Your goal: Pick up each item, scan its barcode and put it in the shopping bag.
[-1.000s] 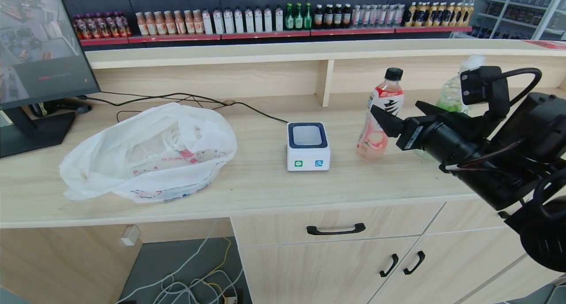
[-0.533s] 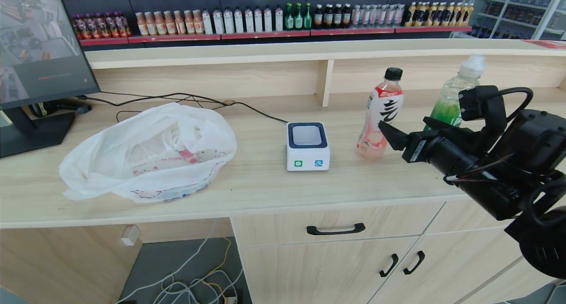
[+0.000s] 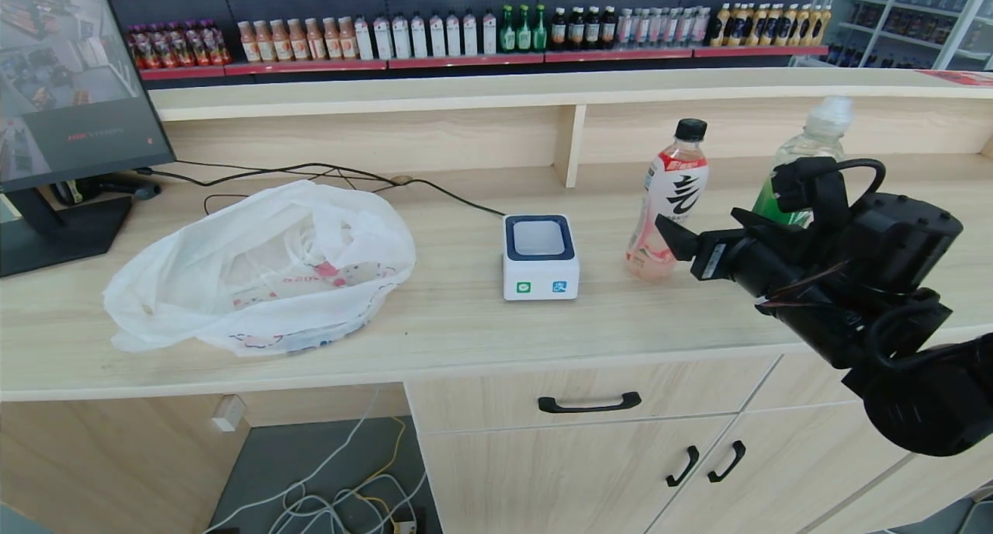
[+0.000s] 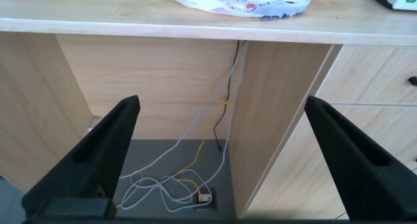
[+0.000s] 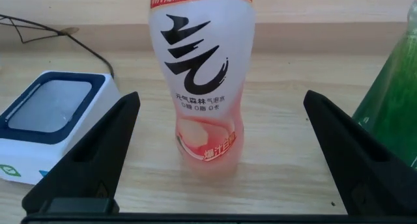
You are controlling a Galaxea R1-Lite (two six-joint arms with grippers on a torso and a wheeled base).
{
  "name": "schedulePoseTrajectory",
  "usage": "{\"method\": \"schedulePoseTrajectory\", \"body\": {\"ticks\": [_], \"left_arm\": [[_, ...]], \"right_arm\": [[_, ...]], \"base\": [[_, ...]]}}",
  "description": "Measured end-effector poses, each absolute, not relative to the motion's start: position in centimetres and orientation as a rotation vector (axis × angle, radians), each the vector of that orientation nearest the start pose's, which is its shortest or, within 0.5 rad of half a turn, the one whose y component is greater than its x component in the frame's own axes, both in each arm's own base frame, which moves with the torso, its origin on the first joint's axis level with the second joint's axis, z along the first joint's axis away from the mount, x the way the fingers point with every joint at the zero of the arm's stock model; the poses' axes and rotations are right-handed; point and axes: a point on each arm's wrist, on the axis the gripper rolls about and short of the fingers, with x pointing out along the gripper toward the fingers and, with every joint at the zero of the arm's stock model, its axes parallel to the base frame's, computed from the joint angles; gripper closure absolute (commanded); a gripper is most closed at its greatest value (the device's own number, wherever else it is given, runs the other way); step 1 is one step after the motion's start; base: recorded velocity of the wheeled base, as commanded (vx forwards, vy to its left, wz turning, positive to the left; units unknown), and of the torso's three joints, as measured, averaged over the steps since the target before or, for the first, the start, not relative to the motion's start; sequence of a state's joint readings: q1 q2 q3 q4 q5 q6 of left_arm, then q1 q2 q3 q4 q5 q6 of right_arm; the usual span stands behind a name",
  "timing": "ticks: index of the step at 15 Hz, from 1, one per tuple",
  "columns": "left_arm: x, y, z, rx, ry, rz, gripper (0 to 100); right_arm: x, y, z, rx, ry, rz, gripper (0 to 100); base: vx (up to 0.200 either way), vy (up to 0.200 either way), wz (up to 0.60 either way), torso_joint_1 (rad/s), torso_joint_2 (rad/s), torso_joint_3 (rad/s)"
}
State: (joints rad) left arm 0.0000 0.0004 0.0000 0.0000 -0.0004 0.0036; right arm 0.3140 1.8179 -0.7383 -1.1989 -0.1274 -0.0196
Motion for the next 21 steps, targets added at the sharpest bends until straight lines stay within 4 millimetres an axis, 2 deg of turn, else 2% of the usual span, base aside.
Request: {"method": "schedulePoseTrajectory", "body": {"ticks": [8, 14, 21], "left_arm": [[-2.3, 0.0, 7.5, 0.004, 0.0, -0.002, 0], [-2.3, 0.0, 7.5, 0.004, 0.0, 0.0, 0], [-2.3, 0.0, 7.5, 0.003, 0.0, 0.0, 0]], "right_arm": [[33.0, 9.6, 17.4, -0.008, -0.111, 0.162, 0], [34.0, 9.0, 17.3, -0.008, -0.121, 0.139, 0], [34.5, 9.3, 17.2, -0.005, -0.128, 0.142, 0]], "base": [[0.0, 0.0, 0.0, 0.0, 0.0, 0.0], [0.0, 0.0, 0.0, 0.0, 0.0, 0.0], [0.0, 0.0, 0.0, 0.0, 0.0, 0.0]]}}
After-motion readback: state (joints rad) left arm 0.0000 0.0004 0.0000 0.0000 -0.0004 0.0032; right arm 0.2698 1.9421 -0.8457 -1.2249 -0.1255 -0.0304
